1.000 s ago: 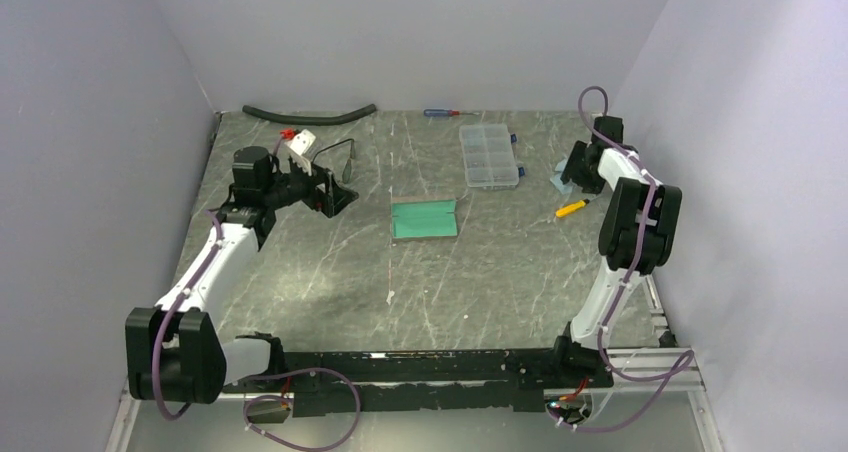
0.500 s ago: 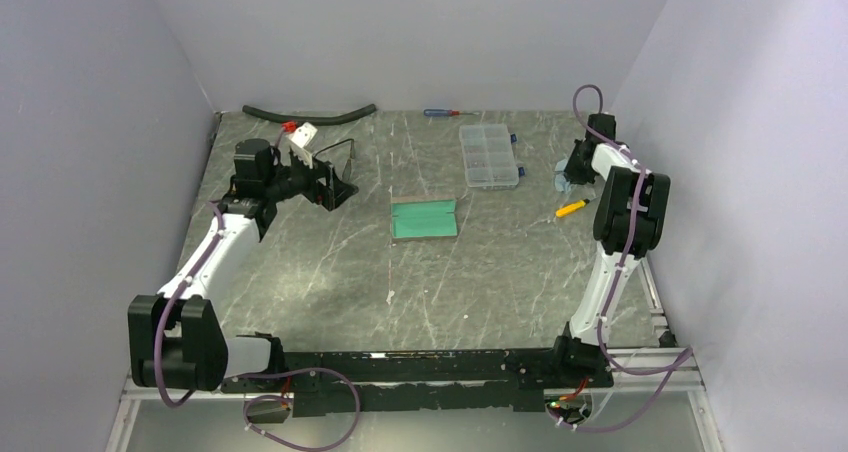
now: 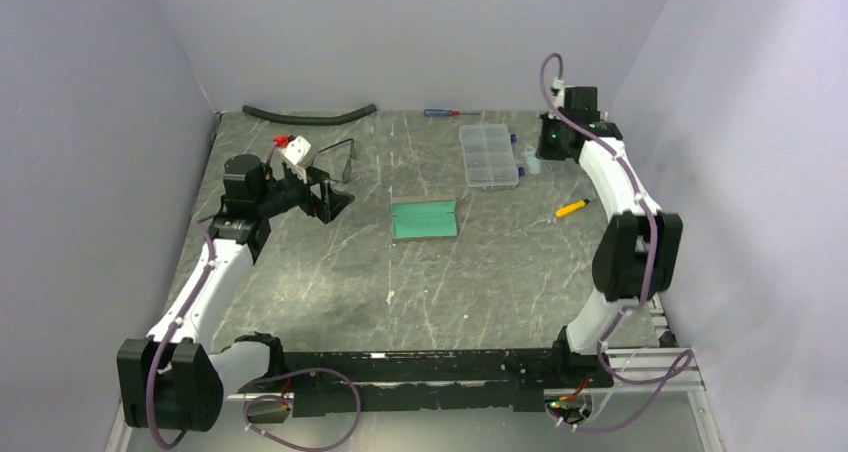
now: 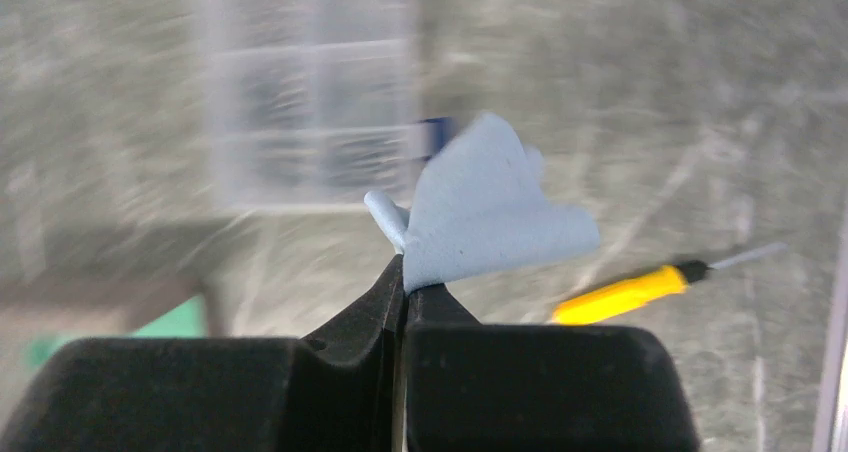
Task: Organize the sunglasses
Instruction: Pick up the glasses cleaning cloth from the corner of the board, then place the glasses cleaning cloth at the center of the board.
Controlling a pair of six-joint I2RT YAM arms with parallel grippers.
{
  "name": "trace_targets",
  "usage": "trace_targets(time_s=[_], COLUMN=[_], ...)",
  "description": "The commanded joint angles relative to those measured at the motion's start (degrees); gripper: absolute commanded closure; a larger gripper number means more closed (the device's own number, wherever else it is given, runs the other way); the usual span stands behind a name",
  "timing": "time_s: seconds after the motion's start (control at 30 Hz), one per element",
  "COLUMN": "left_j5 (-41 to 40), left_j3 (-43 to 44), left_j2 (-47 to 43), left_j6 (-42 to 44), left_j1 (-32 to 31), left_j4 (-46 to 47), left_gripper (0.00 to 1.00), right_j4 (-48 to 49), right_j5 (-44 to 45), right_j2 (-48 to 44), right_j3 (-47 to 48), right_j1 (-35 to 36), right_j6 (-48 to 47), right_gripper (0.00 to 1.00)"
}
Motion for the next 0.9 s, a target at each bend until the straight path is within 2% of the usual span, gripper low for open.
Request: trace_targets(time_s=[0.0,0.1,0.17,0.3,0.4,0.5,0.6,0.7,0.77,0.87], left_j5=[0.84,1.62,2.54,6.96,10.94,13.66,15.92,15.46,13.41,10.88], left_j3=[-1.19,-3.85,-6.17,-8.92,-8.78,-8.55,-8.92,-8.72,-9.17,-10.27], left_j2=[-4.18,-7.44,-9.33,-12.46,-13.50,-12.16,-9.35,-6.42,-5.61,-5.75], left_j6=[2.25,3.84,4.53,11.15,21.44,32.51,38.22,38.04,35.80,33.98], left_j1=[0.12,0.11,0.14,0.08,0.05,-0.03,-0.41,-2.06,-4.37,-7.23], left_j4=[0.26,1.07,2.27,-1.70,-11.34,-21.22,-25.63,-24.61,-21.41,-17.11], left_gripper=[0.08,0.08,0.09,0.12,0.13,0.14,0.15,0.17,0.18,0.19], right_j4=[-12.39,-18.19,-16.58,2.75,11.42,15.91,12.65,6.18,2.32,-2.86], right_j5=[-12.19,-28.62,-34.61,-39.16,-37.77,-39.27,-36.23,-34.72,-33.23,-23.14], right_j2=[-12.49,-19.54,-23.59,-27.28,-23.91,-19.45,-14.21,-9.04,-7.08,-7.36], right_j3=[-1.97,-5.26,-9.50,-24.09,-29.35,-32.03,-31.68,-29.51,-28.69,-27.65], right_j1=[8.12,15.92,22.38,35.52,40.55,40.92,39.82,35.12,30.20,25.50], right_j6=[-7.70,-12.66,-10.20,3.86,6.31,5.12,0.02,-2.07,-2.66,-2.17], right_gripper=[1.00,1.00,1.00,1.00,1.00,1.00,1.00,0.85,0.70,0.62])
